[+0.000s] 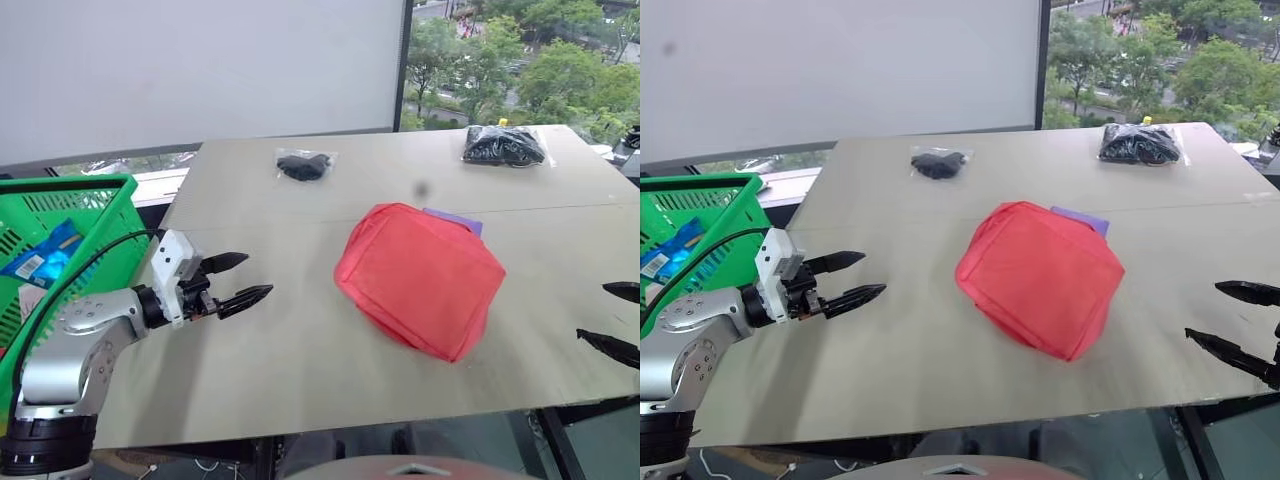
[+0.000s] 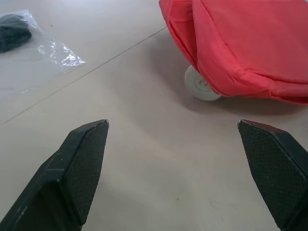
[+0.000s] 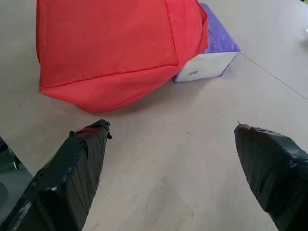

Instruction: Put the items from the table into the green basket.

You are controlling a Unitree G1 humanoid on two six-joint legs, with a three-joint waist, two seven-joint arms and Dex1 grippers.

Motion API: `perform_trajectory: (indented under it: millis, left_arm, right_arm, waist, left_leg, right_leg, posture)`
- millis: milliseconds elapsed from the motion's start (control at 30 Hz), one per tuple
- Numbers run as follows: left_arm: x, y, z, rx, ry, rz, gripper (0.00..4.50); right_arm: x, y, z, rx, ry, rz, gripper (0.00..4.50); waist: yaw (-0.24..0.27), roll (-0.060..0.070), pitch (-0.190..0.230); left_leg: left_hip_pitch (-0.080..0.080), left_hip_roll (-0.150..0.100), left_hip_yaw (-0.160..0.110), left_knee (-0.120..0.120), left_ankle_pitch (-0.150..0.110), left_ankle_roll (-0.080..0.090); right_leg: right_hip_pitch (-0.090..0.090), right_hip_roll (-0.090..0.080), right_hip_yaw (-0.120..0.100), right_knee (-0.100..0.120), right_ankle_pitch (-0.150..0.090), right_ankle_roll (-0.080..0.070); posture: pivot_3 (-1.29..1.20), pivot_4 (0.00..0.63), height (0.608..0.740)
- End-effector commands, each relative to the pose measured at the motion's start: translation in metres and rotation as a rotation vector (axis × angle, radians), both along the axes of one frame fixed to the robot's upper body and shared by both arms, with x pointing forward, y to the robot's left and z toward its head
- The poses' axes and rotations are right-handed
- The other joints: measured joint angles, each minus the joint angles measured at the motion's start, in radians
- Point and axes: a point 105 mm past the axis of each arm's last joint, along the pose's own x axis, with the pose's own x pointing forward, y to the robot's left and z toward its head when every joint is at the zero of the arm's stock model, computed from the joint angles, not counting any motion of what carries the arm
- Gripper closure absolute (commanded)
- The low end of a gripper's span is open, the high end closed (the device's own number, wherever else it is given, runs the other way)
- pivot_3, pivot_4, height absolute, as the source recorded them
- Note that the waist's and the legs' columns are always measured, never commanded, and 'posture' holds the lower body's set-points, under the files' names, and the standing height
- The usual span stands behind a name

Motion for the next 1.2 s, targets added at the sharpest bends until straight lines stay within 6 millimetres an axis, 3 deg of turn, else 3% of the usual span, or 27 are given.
perform_trajectory:
  millis: [33, 100, 267, 433, 567, 800, 900, 1067, 1200]
  left_arm:
    - [0.009, -0.026, 0.016, -0.023, -0.016, -0.1, 0.04]
    - [0.015, -0.065, 0.022, -0.044, 0.025, -0.195, 0.04]
    - [0.029, -0.106, 0.02, -0.069, 0.215, -0.205, 0.04]
    - [0.05, -0.135, -0.003, -0.02, 0.343, -0.141, 0.04]
    - [0.061, -0.148, -0.023, 0.084, 0.337, -0.104, 0.04]
    - [0.054, -0.153, -0.028, 0.091, 0.279, -0.165, 3.35]
    - [0.056, -0.152, -0.018, 0.04, 0.234, -0.161, 4.46]
    - [0.055, -0.14, 0.038, -0.233, 0.1, -0.171, 4.46]
    - [0.053, -0.098, 0.09, -0.533, 0.083, -0.119, 4.46]
  right_arm:
    - [0.004, 0.01, 0.017, -0.012, -0.09, 0.045, 0.0]
    - [0.009, 0.025, 0.024, 0.023, -0.139, 0.085, 0.0]
    - [0.011, 0.046, 0.03, 0.044, -0.167, 0.14, 0.0]
    - [0.011, 0.059, 0.032, 0.051, -0.179, 0.168, 0.0]
    - [0.008, 0.064, 0.032, 0.054, -0.178, 0.182, 0.0]
    - [0.006, 0.066, 0.029, 0.06, -0.18, 0.183, 0.0]
    - [0.007, 0.065, 0.024, 0.062, -0.178, 0.179, 0.0]
    - [0.012, 0.066, 0.025, 0.078, -0.191, 0.184, 0.0]
    - [0.017, 0.067, 0.029, 0.099, -0.219, 0.188, 0.0]
  waist:
    - [0.0, 0.0, 0.0]
    - [0.012, -0.001, 0.001]
    - [-0.003, 0.0, 0.001]
    - [-0.024, 0.0, 0.001]
    - [-0.025, -0.001, 0.001]
    - [-0.027, 0.0, 0.001]
    - [-0.026, 0.0, 0.001]
    - [-0.029, -0.001, 0.002]
    - [-0.03, 0.0, 0.003]
  left_leg:
    - [0.0, 0.0, 0.0, 0.0, 0.0, 0.0]
    - [0.0, -0.001, -0.002, 0.001, 0.0, 0.0]
    - [0.002, 0.0, 0.0, 0.001, 0.0, 0.001]
    - [0.003, 0.0, 0.0, 0.0, -0.001, 0.001]
    - [0.004, -0.001, 0.0, 0.0, -0.001, 0.001]
    - [0.005, -0.001, 0.002, 0.0, -0.001, 0.001]
    - [0.005, -0.001, 0.002, 0.0, -0.001, 0.001]
    - [0.005, 0.0, 0.002, 0.001, -0.001, 0.001]
    - [0.004, 0.001, 0.002, 0.0, -0.001, 0.001]
  right_leg:
    - [0.0, 0.0, 0.0, 0.0, 0.0, 0.0]
    - [0.002, -0.001, -0.001, 0.0, -0.001, 0.001]
    - [0.008, -0.001, -0.004, 0.0, 0.0, 0.001]
    - [0.006, -0.001, -0.001, -0.001, -0.001, 0.001]
    - [0.007, -0.001, 0.001, 0.0, -0.001, 0.001]
    - [0.007, -0.001, 0.003, 0.0, -0.001, 0.001]
    - [0.007, -0.001, 0.002, 0.0, -0.001, 0.001]
    - [0.007, -0.001, 0.003, 0.0, -0.001, 0.001]
    - [0.006, 0.0, 0.002, 0.0, -0.001, 0.001]
  posture:
    - [0.03, 0.0, 0.74]
    - [0.03, 0.0, 0.74]
    - [0.01, 0.0, 0.74]
    - [0.0, 0.0, 0.74]
    - [-0.02, 0.0, 0.74]
    - [-0.03, 0.0, 0.74]
    - [-0.03, 0.0, 0.74]
    - [-0.03, 0.0, 0.74]
    - [0.02, 0.0, 0.74]
